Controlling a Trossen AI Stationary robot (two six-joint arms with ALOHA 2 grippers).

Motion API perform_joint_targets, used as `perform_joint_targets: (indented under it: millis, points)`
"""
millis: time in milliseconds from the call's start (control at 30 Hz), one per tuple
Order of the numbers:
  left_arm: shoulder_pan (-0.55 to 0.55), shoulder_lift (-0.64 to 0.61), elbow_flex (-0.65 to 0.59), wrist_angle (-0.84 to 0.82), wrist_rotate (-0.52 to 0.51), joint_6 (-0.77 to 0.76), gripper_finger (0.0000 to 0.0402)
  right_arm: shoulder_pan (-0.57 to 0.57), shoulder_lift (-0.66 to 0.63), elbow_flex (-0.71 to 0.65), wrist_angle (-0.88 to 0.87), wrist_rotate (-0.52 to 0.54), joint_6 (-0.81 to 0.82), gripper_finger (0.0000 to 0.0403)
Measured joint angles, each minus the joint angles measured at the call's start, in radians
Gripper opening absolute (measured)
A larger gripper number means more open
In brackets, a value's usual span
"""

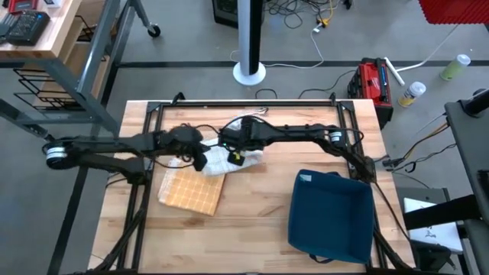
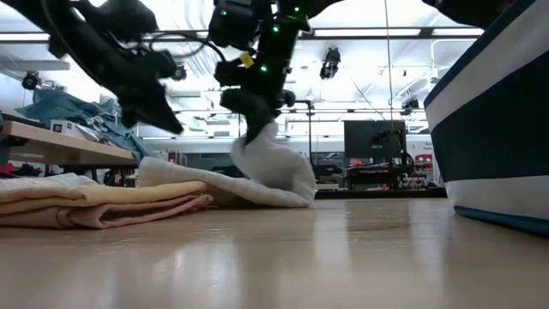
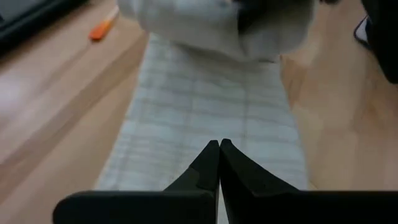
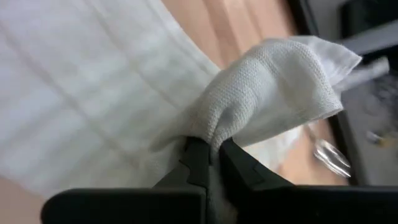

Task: Fold towel
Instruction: Fold the white towel

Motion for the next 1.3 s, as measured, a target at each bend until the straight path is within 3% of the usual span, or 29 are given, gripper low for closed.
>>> perform_joint_targets:
  millis: [267, 433, 567, 733, 900, 1067, 1300]
  points:
    - [-0.002, -0.310, 0.000, -0.189, -0.115, -0.066, 0.0000, 0.010, 0.035, 0.005, 0.169, -0.156, 0.014, 0.0009]
    - [-0.002, -0.401, -0.007, -0.204, -0.141, -0.070, 0.0000, 0.016, 0.082, 0.012, 0.215, -0.239, 0.020, 0.0010]
    - [-0.002, -0.401, -0.029, -0.197, -0.141, -0.084, 0.0000, 0.022, 0.094, 0.028, 0.209, -0.256, 0.022, 0.0042]
    - [-0.012, -0.354, -0.105, -0.164, -0.141, -0.119, 0.0000, 0.030, 0.095, 0.065, 0.186, -0.258, 0.030, 0.0122]
    - [-0.013, -0.327, -0.165, -0.031, -0.131, -0.105, 0.0000, 0.052, 0.095, 0.126, 0.196, -0.309, 0.042, 0.0183]
    - [-0.015, -0.316, -0.166, 0.034, -0.087, -0.080, 0.0000, 0.071, 0.095, 0.187, 0.273, -0.371, -0.032, 0.0205]
    - [-0.020, -0.237, -0.171, 0.117, 0.022, -0.102, 0.0000, 0.073, 0.066, 0.199, 0.166, -0.361, -0.105, 0.0205]
